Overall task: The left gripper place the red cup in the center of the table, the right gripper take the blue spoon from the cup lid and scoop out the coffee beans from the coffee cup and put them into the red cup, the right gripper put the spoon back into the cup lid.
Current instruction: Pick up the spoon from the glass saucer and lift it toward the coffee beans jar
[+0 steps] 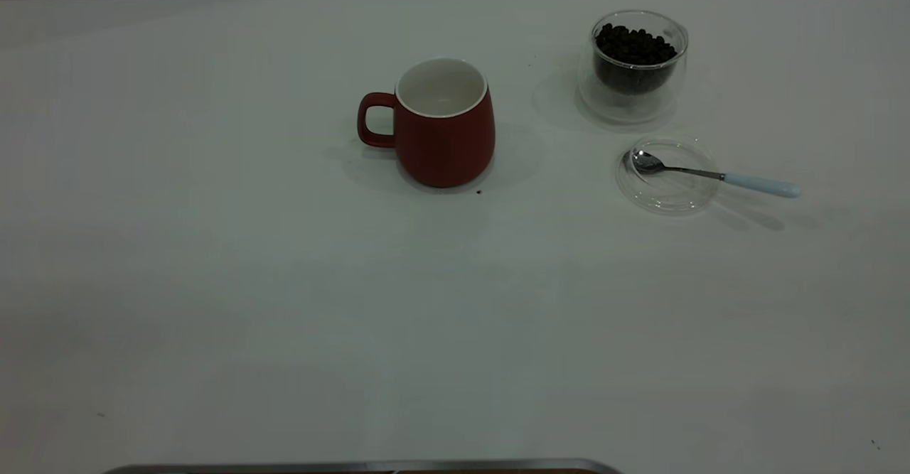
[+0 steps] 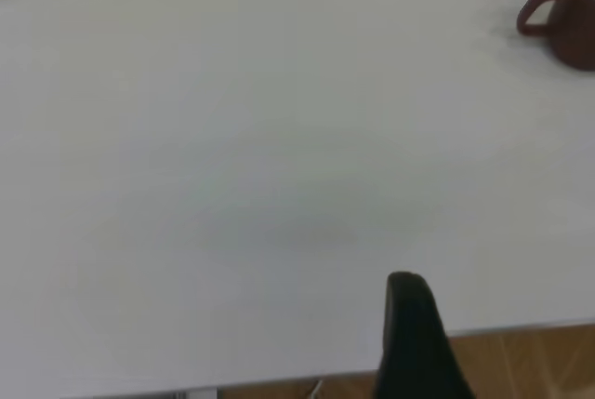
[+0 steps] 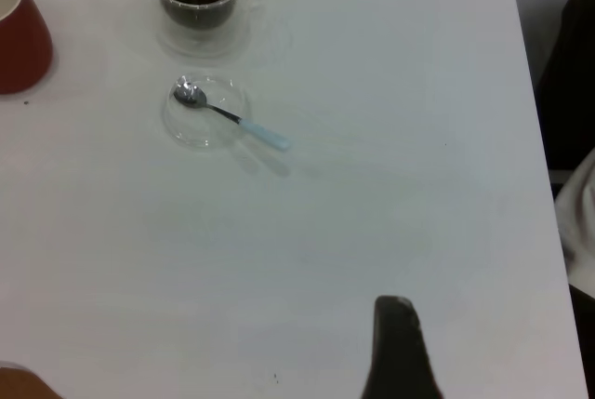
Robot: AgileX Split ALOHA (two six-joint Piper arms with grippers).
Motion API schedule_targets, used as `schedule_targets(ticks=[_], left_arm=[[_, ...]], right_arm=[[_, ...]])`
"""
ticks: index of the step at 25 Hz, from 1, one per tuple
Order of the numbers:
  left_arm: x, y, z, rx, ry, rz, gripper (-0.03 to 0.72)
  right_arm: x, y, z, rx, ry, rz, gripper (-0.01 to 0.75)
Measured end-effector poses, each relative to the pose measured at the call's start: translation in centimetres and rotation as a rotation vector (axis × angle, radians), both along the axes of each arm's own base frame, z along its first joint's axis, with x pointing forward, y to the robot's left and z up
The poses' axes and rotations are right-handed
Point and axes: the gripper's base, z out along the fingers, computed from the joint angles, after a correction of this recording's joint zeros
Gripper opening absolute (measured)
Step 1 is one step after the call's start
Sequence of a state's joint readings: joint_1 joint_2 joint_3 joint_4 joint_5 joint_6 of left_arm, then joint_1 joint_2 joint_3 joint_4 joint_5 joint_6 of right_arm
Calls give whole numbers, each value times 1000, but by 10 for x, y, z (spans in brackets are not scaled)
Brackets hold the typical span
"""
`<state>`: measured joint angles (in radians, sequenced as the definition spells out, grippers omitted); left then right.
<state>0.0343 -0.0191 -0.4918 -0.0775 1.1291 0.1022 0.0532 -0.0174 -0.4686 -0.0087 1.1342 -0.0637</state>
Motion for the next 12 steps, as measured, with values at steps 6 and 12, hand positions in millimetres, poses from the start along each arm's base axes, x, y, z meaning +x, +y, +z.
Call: schedule_targets(ticks=[6, 12], left_arm=[[0, 0, -2, 0, 8, -6, 533], [0, 0, -2, 0, 8, -6, 533]], right_arm=[[0, 0, 0, 0, 0, 0, 548], [0, 0, 0, 0, 0, 0, 548]])
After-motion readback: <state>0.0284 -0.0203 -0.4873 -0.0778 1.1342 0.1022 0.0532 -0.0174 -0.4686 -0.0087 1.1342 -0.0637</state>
